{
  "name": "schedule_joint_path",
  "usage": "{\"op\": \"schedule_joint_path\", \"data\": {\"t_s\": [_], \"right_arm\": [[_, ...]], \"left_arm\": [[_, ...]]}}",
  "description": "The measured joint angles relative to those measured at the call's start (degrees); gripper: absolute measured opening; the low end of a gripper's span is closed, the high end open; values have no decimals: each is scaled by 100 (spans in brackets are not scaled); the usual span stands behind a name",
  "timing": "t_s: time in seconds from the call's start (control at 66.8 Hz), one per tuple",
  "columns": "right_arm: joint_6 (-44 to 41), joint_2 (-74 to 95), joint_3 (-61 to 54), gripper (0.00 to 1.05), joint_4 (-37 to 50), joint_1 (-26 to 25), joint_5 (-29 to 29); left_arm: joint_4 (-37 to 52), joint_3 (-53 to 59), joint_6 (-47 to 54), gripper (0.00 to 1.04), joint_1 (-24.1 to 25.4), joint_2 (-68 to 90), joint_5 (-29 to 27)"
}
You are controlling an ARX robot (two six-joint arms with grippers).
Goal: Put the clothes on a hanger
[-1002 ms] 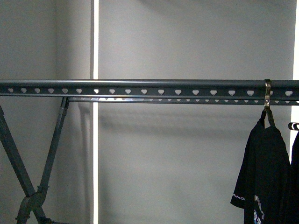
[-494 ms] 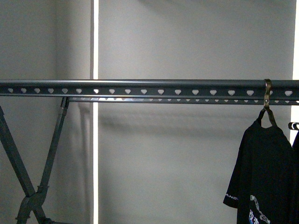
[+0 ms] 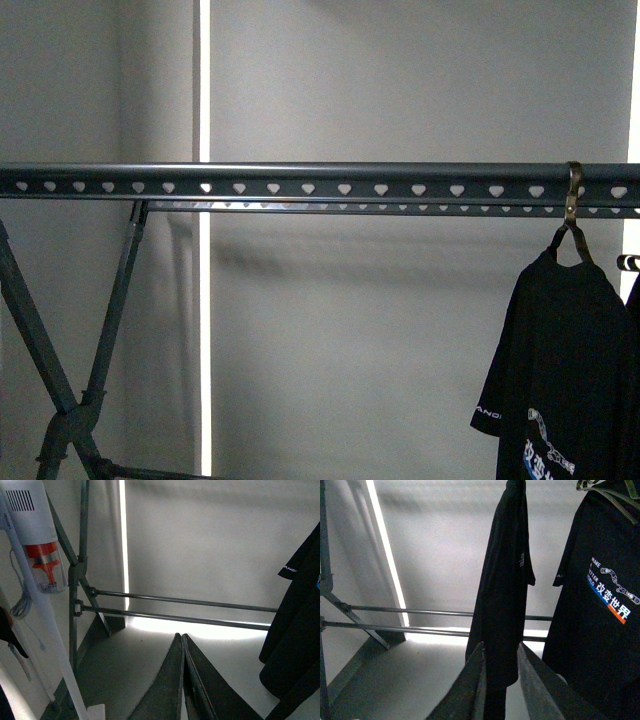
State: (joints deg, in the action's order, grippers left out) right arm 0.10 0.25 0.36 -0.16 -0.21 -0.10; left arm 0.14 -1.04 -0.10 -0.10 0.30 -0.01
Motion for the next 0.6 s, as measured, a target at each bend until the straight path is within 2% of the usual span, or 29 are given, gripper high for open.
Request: {"op": "schedule_joint_path", "data": {"t_s": [0.105,0.135,0.344,0.599], "right_arm": [[0,0,0,55,0,0,0],[0,0,0,60,0,0,0],[2,0,0,99,0,0,0],[2,0,0,97,0,0,0]], "left_arm": [[0,0,0,4,0,-2,0],[0,0,-2,7,0,-4,-2],[0,0,-2,48,0,-4,0],[0,0,-2,96,0,-4,0]]}}
